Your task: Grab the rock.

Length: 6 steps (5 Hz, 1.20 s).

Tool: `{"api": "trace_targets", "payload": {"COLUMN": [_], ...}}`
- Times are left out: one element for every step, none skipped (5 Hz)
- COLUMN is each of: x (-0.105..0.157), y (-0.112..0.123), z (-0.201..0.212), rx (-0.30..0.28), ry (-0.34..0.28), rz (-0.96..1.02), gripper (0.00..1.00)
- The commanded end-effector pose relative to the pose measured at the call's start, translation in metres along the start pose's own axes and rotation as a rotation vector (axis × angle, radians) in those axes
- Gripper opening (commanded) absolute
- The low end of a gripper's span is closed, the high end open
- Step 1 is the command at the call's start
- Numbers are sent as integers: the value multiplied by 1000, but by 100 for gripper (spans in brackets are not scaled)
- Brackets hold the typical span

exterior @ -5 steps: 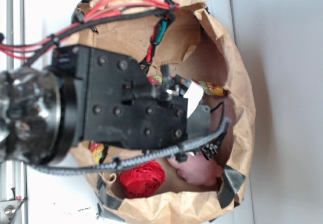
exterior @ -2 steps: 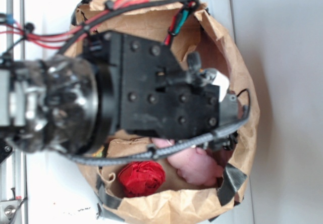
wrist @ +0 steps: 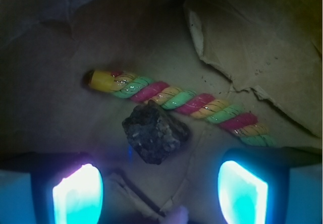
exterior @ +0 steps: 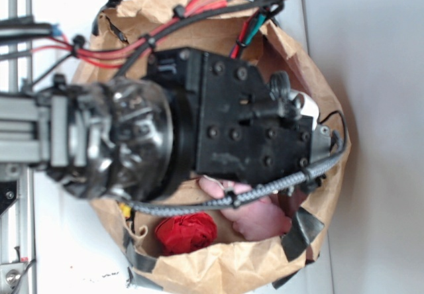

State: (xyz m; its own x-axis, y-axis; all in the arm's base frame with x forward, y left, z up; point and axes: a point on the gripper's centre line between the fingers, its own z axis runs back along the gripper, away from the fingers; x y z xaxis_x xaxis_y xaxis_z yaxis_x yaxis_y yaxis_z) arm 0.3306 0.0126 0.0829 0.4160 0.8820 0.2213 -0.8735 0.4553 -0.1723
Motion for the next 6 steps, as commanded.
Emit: {"api": "trace_targets", "payload": {"x": [15,16,13,8,5,2], "y": [-15,-15,-17,-13,-12,-14], "z": [11,9,0,-9,-12,-16], "rx": [-62,-59,-38,-8,-8,-4], "ry": [-55,-62,-83,-98,-106,-108], "rz": [23,29,24,2,-5,-10], "gripper": [100,100,100,100,100,100]}}
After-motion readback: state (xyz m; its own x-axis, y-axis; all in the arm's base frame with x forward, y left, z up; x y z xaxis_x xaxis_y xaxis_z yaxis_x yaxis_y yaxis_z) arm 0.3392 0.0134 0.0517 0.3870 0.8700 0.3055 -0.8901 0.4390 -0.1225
